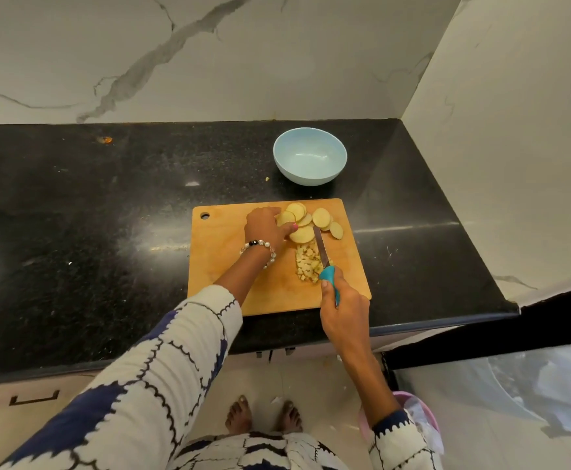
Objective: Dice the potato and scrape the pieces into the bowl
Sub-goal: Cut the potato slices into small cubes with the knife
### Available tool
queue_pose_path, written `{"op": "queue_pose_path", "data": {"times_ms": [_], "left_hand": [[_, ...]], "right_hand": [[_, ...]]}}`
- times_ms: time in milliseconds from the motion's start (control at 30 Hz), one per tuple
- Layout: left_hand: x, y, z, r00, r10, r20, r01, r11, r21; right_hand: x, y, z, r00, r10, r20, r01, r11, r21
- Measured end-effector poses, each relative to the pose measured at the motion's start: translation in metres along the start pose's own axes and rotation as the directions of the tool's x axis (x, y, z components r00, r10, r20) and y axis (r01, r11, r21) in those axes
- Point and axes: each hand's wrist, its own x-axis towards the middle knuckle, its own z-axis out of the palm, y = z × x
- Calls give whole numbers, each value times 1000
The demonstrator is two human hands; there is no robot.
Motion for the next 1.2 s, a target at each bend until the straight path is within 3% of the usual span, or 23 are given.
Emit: {"op": "queue_pose_path", "data": {"times_ms": [233, 433, 533, 667, 833, 1000, 1200], "left_hand": [[11, 4, -4, 999, -32, 40, 27, 992, 124], [3, -6, -7, 1000, 12, -7, -12, 994, -113], [-5, -17, -17, 999, -31, -36, 21, 972, -236], [-23, -41, -33, 993, -99, -70, 77, 959, -271], [-43, -59, -33, 997, -58, -41, 52, 989, -142], [-41, -59, -34, 993, 69, 97, -93, 957, 275], [-42, -61, -33, 973, 174, 150, -216, 912, 349]], "right_hand": [[3, 2, 1, 1000, -22, 17, 22, 999, 26], [5, -4, 2, 998, -64, 26, 62, 997, 55], [4, -5, 3, 997, -76, 28, 75, 995, 61], [-1, -4, 10, 996, -76, 37, 75, 996, 49], [-11, -7, 23, 988, -116, 102, 119, 992, -30], [-18, -14, 36, 980, -107, 169, 136, 976, -172], [-22, -24, 48, 975, -96, 199, 153, 943, -297]]}}
